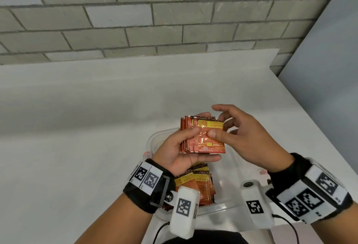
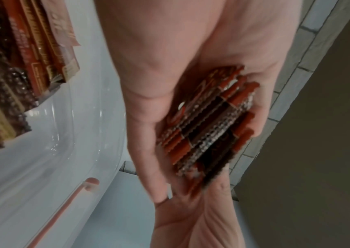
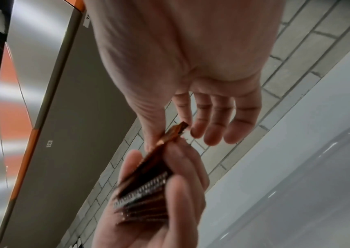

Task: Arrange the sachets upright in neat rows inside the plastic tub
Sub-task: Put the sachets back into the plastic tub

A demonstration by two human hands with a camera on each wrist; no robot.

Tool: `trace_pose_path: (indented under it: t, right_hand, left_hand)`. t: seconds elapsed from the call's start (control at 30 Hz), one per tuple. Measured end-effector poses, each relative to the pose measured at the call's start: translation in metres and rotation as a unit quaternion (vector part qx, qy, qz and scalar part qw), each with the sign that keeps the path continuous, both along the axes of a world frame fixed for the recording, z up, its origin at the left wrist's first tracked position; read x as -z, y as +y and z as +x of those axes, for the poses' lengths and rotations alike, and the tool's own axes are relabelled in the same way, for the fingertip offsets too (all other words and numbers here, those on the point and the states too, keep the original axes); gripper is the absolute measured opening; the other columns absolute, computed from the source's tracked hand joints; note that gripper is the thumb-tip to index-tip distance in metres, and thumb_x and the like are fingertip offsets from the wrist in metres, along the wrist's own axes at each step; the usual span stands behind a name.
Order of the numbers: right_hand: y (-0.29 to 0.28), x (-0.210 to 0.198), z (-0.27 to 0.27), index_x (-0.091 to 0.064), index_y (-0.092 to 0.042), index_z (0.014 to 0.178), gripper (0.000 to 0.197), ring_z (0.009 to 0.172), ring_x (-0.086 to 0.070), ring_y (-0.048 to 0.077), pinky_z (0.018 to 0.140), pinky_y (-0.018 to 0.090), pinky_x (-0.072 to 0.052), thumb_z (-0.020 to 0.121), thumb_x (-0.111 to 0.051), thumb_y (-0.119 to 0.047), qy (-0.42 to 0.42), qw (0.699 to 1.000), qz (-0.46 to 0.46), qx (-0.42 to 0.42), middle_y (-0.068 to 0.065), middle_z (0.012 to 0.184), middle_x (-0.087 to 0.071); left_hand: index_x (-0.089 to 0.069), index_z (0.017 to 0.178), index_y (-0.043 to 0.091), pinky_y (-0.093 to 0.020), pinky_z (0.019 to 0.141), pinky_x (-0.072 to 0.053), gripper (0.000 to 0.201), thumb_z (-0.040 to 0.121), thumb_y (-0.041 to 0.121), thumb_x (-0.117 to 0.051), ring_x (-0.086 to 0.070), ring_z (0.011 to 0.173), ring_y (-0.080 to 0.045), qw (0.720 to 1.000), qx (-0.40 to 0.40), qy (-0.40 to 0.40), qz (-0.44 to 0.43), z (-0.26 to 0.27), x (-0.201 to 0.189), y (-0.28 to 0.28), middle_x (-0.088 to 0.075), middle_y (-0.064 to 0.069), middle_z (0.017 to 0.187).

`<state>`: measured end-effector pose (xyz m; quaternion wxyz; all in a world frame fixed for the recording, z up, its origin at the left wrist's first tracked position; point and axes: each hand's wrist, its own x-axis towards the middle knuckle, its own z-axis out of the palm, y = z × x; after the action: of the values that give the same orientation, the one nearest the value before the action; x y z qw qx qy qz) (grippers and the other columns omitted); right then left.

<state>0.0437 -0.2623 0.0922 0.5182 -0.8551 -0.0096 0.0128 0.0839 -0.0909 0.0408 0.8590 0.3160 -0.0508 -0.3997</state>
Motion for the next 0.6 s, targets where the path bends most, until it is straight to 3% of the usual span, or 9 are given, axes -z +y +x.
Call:
trace_pose_path:
  t: [0.1,0.2,0.3,0.37,0.43,0.5,0.57,0.6]
  right_hand:
    - [-0.002,-0.001,0.0,-0.052,-0.041,0.117,0.053,0.082,-0.059,0.009,0.072,0.029,-0.055,0.067,-0.07,-0.043,0.01,1.0,0.028,0.003,-0.006,0.093,-0.058]
    - [-0.005,-0.005,0.0,-0.062,-0.031,0.098,0.029,0.076,-0.062,0.013,0.068,0.026,-0.055,0.075,-0.076,-0.022,-0.032,0.997,0.061,0.042,-0.007,0.085,-0.064]
    - [-0.007,-0.011,0.0,-0.059,-0.022,0.081,0.024,0.08,-0.064,0.02,0.071,0.033,-0.052,0.075,-0.077,-0.008,-0.106,0.987,0.099,0.071,-0.002,0.081,-0.064]
    - [-0.004,-0.011,-0.002,-0.058,-0.021,0.076,0.022,0.089,-0.064,0.015,0.081,0.029,-0.051,0.074,-0.078,-0.011,-0.128,0.989,0.073,0.009,-0.005,0.087,-0.064]
    - [0.001,-0.006,-0.006,-0.063,-0.024,0.079,0.016,0.106,-0.059,0.006,0.095,0.021,-0.043,0.072,-0.078,-0.025,-0.112,0.99,-0.014,-0.084,-0.015,0.104,-0.063]
    - [0.003,0.001,-0.008,-0.068,-0.029,0.088,0.022,0.119,-0.051,0.002,0.102,0.025,-0.038,0.072,-0.073,-0.044,-0.13,0.977,-0.105,-0.131,-0.019,0.119,-0.059]
    - [0.003,0.001,-0.008,-0.072,-0.024,0.091,0.028,0.122,-0.05,0.004,0.103,0.034,-0.039,0.078,-0.065,-0.048,-0.156,0.973,-0.108,-0.131,-0.015,0.122,-0.06]
    - [0.004,-0.001,-0.008,-0.073,-0.021,0.091,0.028,0.122,-0.051,0.004,0.102,0.031,-0.04,0.081,-0.063,-0.045,-0.16,0.976,-0.084,-0.119,-0.013,0.121,-0.06]
  left_hand:
    - [-0.071,0.112,0.01,-0.057,0.083,-0.053,0.057,0.058,0.018,-0.088,-0.063,0.105,-0.042,1.0,0.01,0.011,-0.008,-0.001,0.003,0.0,-0.064,-0.022,0.118]
    - [-0.074,0.1,0.004,-0.051,0.077,-0.057,0.057,0.048,0.018,-0.091,-0.069,0.088,-0.035,1.0,0.01,0.007,0.008,-0.002,0.003,-0.001,-0.069,-0.022,0.101]
    - [-0.074,0.092,0.002,-0.047,0.072,-0.058,0.056,0.044,0.023,-0.093,-0.068,0.073,-0.03,1.0,-0.003,0.019,0.013,-0.003,0.004,-0.002,-0.068,-0.019,0.088]
    - [-0.072,0.1,0.007,-0.047,0.074,-0.057,0.057,0.052,0.028,-0.092,-0.068,0.077,-0.031,0.999,-0.018,0.028,-0.004,-0.004,0.004,-0.005,-0.067,-0.018,0.093]
    - [-0.068,0.111,0.009,-0.046,0.076,-0.057,0.059,0.06,0.03,-0.09,-0.067,0.086,-0.029,0.998,-0.033,0.041,-0.038,-0.001,0.003,-0.005,-0.067,-0.016,0.101]
    - [-0.067,0.114,0.01,-0.045,0.077,-0.057,0.061,0.061,0.027,-0.089,-0.066,0.089,-0.028,0.997,-0.045,0.042,-0.052,0.002,0.003,-0.004,-0.066,-0.013,0.105]
    - [-0.067,0.114,0.013,-0.043,0.075,-0.057,0.061,0.057,0.02,-0.088,-0.066,0.087,-0.026,0.998,-0.039,0.021,-0.039,0.004,0.003,-0.002,-0.067,-0.012,0.103]
    - [-0.069,0.111,0.013,-0.042,0.074,-0.057,0.059,0.055,0.017,-0.087,-0.067,0.085,-0.025,0.999,-0.035,0.011,-0.028,0.004,0.003,-0.001,-0.068,-0.012,0.099]
